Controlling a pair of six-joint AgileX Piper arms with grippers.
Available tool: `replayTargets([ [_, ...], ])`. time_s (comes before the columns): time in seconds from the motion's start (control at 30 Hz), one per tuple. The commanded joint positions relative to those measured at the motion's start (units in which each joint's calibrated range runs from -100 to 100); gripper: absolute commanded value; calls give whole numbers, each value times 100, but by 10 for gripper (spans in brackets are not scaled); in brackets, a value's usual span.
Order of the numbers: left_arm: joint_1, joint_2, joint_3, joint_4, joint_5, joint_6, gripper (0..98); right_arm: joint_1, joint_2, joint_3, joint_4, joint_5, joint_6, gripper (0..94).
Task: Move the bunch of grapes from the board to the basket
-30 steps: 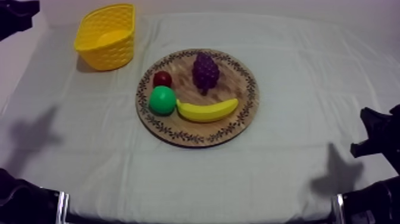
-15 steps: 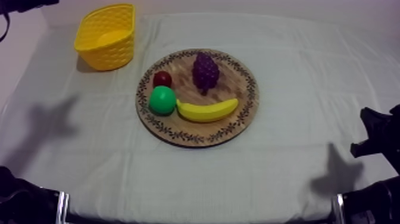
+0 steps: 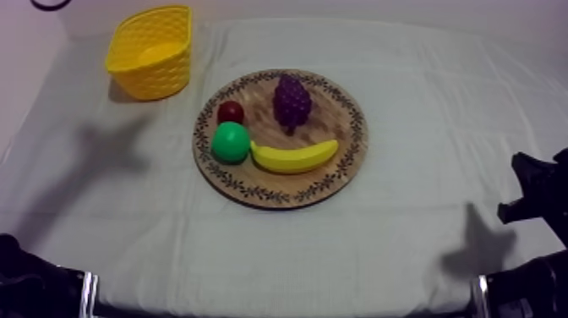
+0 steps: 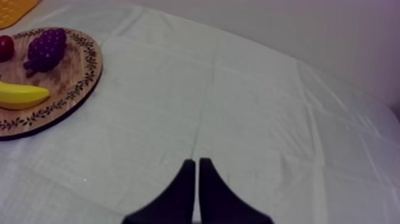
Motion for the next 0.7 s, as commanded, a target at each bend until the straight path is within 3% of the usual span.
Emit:
replayTargets([
  [0.0, 95, 258, -253, -17, 105, -6, 0, 0, 0, -1, -2, -1, 0, 5],
  [0.53, 718, 1766, -1747, -88, 678, -54, 0, 0, 0, -1, -2, -1, 0, 5],
  [0.67, 859, 2157, -2312, -100, 1127, -136, 0, 0, 0, -1, -2, -1, 0, 5],
])
